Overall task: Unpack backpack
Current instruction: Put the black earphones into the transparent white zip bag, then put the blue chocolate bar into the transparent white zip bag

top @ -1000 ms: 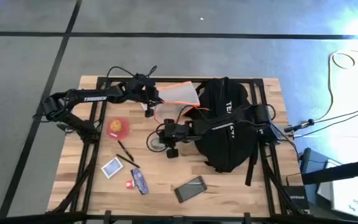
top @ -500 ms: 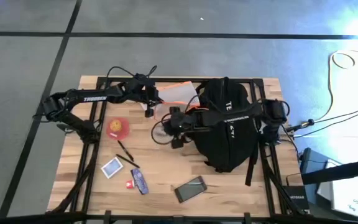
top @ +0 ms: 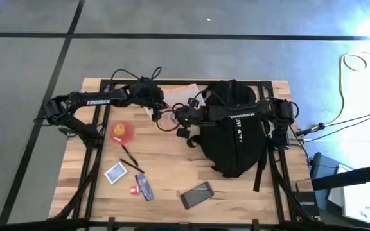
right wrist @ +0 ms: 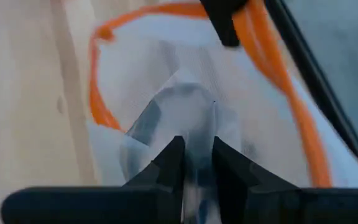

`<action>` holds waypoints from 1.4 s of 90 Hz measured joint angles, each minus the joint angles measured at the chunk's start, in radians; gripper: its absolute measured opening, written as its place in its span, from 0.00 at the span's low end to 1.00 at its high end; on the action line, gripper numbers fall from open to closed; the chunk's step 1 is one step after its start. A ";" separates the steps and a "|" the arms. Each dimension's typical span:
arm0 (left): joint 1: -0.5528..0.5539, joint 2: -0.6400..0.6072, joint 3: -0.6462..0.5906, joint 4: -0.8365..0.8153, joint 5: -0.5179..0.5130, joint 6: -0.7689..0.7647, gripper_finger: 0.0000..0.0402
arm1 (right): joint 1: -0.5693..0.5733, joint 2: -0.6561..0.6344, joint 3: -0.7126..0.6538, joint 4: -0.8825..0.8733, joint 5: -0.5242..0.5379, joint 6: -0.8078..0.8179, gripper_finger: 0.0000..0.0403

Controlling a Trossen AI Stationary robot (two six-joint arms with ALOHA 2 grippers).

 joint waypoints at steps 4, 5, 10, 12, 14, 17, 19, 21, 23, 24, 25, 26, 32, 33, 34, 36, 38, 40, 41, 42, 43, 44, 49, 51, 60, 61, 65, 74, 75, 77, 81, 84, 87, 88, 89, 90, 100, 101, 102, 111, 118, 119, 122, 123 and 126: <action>-0.009 0.000 0.000 0.005 0.000 -0.064 0.00 | -0.005 0.000 -0.013 0.006 0.008 0.014 0.11; -0.011 0.000 0.000 0.006 0.000 -0.079 0.00 | -0.007 0.000 -0.017 0.009 0.013 0.017 0.11; -0.024 0.000 0.000 0.008 0.001 -0.156 0.00 | -0.011 0.000 -0.034 0.024 0.033 0.041 0.11; -0.030 0.000 0.000 0.008 0.000 -0.184 0.00 | -0.016 0.000 -0.039 0.027 0.039 0.052 0.11; -0.036 0.000 0.000 0.008 0.000 -0.209 0.00 | -0.016 0.000 -0.047 0.034 0.042 0.062 0.11; -0.045 0.000 0.000 0.007 0.003 -0.248 0.00 | -0.018 0.000 -0.056 0.043 0.042 0.079 0.11; -0.052 0.000 0.000 0.007 0.007 -0.267 0.00 | -0.022 0.000 -0.061 0.053 0.042 0.087 0.11; -0.058 0.000 0.000 0.007 0.016 -0.288 0.00 | -0.022 0.000 -0.065 0.060 0.042 0.093 0.11; -0.064 0.000 0.000 0.008 0.028 -0.307 0.00 | -0.023 0.000 -0.067 0.067 0.042 0.102 0.11; -0.067 0.000 0.000 0.008 0.035 -0.316 0.00 | -0.023 0.000 -0.067 0.068 0.042 0.106 0.11; -0.070 0.000 0.000 0.008 0.042 -0.325 0.00 | -0.023 0.000 -0.067 0.071 0.042 0.109 0.11; -0.073 0.000 0.000 0.009 0.049 -0.333 0.00 | -0.023 0.000 -0.067 0.074 0.042 0.109 0.11; -0.086 0.000 0.000 0.018 0.090 -0.363 0.00 | -0.022 0.000 -0.067 0.089 0.042 0.110 0.11; -0.088 0.000 0.000 0.021 0.096 -0.368 0.00 | -0.022 0.000 -0.067 0.092 0.042 0.110 0.11; -0.090 0.000 0.000 0.024 0.103 -0.375 0.00 | -0.022 0.000 -0.067 0.096 0.042 0.110 0.11; -0.093 0.000 0.000 0.030 0.113 -0.382 0.00 | -0.022 0.000 -0.067 0.105 0.042 0.111 0.11; -0.097 0.000 0.000 0.037 0.122 -0.386 0.00 | -0.021 0.000 -0.067 0.115 0.042 0.111 0.11; -0.100 0.000 0.000 0.042 0.128 -0.389 0.00 | -0.020 0.000 -0.067 0.125 0.042 0.111 0.11; -0.102 0.000 0.000 0.044 0.129 -0.390 0.00 | -0.020 0.000 -0.067 0.129 0.042 0.111 0.11; -0.104 0.000 0.000 0.046 0.131 -0.390 0.00 | -0.020 0.000 -0.067 0.133 0.042 0.111 0.11; -0.105 0.000 0.000 0.047 0.132 -0.390 0.00 | -0.019 0.000 -0.067 0.139 0.041 0.111 0.11; -0.106 0.000 0.000 0.049 0.133 -0.390 0.00 | -0.019 0.000 -0.067 0.144 0.041 0.111 0.11; -0.110 0.000 0.000 0.059 0.133 -0.385 0.00 | -0.019 0.000 -0.067 0.166 0.041 0.111 0.11; -0.110 0.000 0.000 0.064 0.133 -0.383 0.00 | -0.019 0.000 -0.067 0.172 0.042 0.110 0.12; -0.110 0.000 0.000 0.077 0.135 -0.385 0.00 | -0.020 0.000 -0.067 0.190 0.042 0.075 0.14; -0.110 0.000 0.000 0.079 0.135 -0.386 0.00 | -0.020 0.000 -0.067 0.192 0.042 0.068 0.15; -0.110 0.000 0.000 0.087 0.135 -0.394 0.00 | -0.020 0.000 -0.067 0.196 0.042 0.038 0.18; -0.110 0.000 0.000 0.088 0.135 -0.408 0.00 | -0.020 0.000 -0.067 0.195 0.042 0.004 0.28; -0.110 0.000 0.000 0.087 0.135 -0.407 0.00 | -0.019 0.000 -0.067 0.195 0.041 0.004 0.29; -0.110 0.000 0.000 0.087 0.135 -0.404 0.00 | -0.019 0.000 -0.067 0.195 0.041 0.003 0.32; -0.110 0.000 0.000 0.085 0.135 -0.395 0.00 | -0.019 0.000 -0.067 0.198 0.041 0.003 0.37; -0.110 0.000 0.000 0.084 0.135 -0.388 0.00 | -0.019 0.000 -0.067 0.201 0.041 0.002 0.41; -0.110 0.000 0.000 0.082 0.135 -0.383 0.00 | -0.020 0.000 -0.067 0.206 0.039 -0.003 0.45; -0.110 0.000 0.000 0.082 0.135 -0.382 0.00 | -0.020 0.000 -0.067 0.207 0.037 -0.007 0.47; -0.110 0.000 0.000 0.082 0.135 -0.381 0.00 | -0.020 0.000 -0.067 0.208 0.034 -0.013 0.48; -0.110 0.000 0.000 0.082 0.135 -0.381 0.00 | -0.020 0.000 -0.067 0.210 0.031 -0.019 0.49; -0.108 0.000 0.000 0.081 0.136 -0.381 0.00 | -0.011 0.000 -0.067 0.221 -0.007 -0.073 0.62; -0.108 0.000 0.000 0.080 0.136 -0.380 0.00 | -0.009 0.000 -0.067 0.222 -0.010 -0.077 0.63; -0.108 0.000 0.000 0.080 0.136 -0.380 0.00 | -0.007 0.000 -0.067 0.223 -0.011 -0.083 0.64; -0.108 0.000 0.000 0.072 0.136 -0.360 0.00 | 0.020 -0.011 -0.067 0.217 0.026 -0.135 0.72; -0.107 0.000 0.000 0.072 0.136 -0.369 0.00 | 0.049 -0.033 -0.067 0.206 0.075 -0.168 0.76; -0.107 0.000 0.000 0.072 0.136 -0.375 0.00 | 0.054 -0.036 -0.067 0.204 0.080 -0.172 0.76; -0.107 0.000 0.000 0.077 0.136 -0.385 0.00 | 0.070 -0.052 -0.067 0.203 0.088 -0.178 0.77; -0.107 0.000 0.000 0.079 0.136 -0.386 0.00 | 0.075 -0.058 -0.067 0.199 0.090 -0.180 0.77; -0.108 0.000 0.000 0.083 0.136 -0.387 0.00 | 0.093 -0.075 -0.067 0.183 0.098 -0.180 0.78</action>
